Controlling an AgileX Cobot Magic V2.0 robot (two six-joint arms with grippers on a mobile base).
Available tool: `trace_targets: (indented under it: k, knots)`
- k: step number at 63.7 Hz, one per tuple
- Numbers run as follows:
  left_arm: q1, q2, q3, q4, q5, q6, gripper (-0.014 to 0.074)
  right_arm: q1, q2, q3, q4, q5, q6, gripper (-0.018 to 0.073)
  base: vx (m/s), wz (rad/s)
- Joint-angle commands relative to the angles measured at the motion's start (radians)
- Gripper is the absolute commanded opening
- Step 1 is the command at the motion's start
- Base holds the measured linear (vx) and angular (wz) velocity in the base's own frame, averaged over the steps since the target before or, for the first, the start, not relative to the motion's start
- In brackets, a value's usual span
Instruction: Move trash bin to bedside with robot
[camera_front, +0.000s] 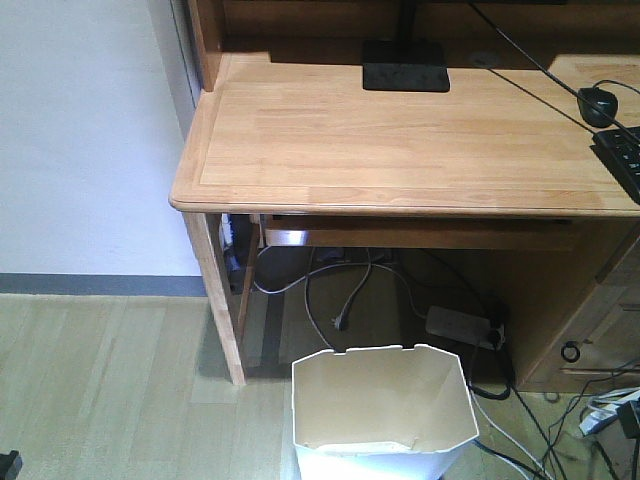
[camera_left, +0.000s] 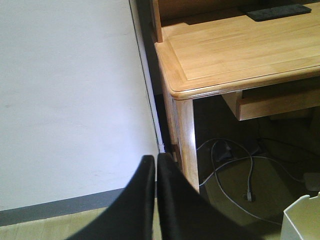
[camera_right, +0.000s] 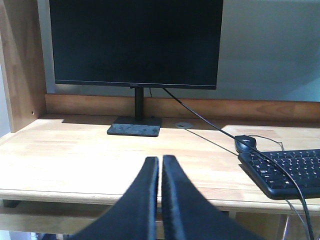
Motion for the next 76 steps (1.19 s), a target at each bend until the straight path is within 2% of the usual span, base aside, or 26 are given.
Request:
trace_targets:
  k: [1, 21, 34, 44, 63, 69, 76]
  knots:
    - [0.000, -0.020, 0.018, 0.000, -0.069, -0.005, -0.0007, -0.004, -0.009, 0.007, -0.004, -0.073, -0.010, -0.0008, 0.00, 0.00]
    - [0.000, -0.020, 0.018, 0.000, -0.069, -0.005, -0.0007, -0.004, -0.009, 0.007, -0.004, -0.084, -0.010, -0.0008, 0.00, 0.00]
    - [0.000, -0.020, 0.018, 0.000, -0.069, -0.005, -0.0007, -0.004, -0.004, -0.003, -0.010, -0.168, -0.014, -0.0008, 0.00, 0.00]
    - [0.000, -0.020, 0.018, 0.000, -0.069, -0.005, -0.0007, -0.004, 0.078, -0.092, -0.012, -0.052, -0.014, -0.0008, 0.00, 0.00]
    - [0.000, -0.020, 0.018, 0.000, -0.069, -0.005, -0.0007, -0.004, 0.473, -0.320, 0.042, 0.097, -0.009, -0.0008, 0.00, 0.00]
    - [0.000, -0.020, 0.018, 0.000, -0.069, -0.005, -0.0007, -0.004, 0.567, -0.387, 0.075, 0.179, -0.009, -0.0008, 0.00, 0.00]
    - [0.000, -0.020, 0.018, 0.000, -0.069, -0.005, -0.0007, -0.004, 0.643, -0.439, 0.070, 0.286, -0.011, -0.0008, 0.00, 0.00]
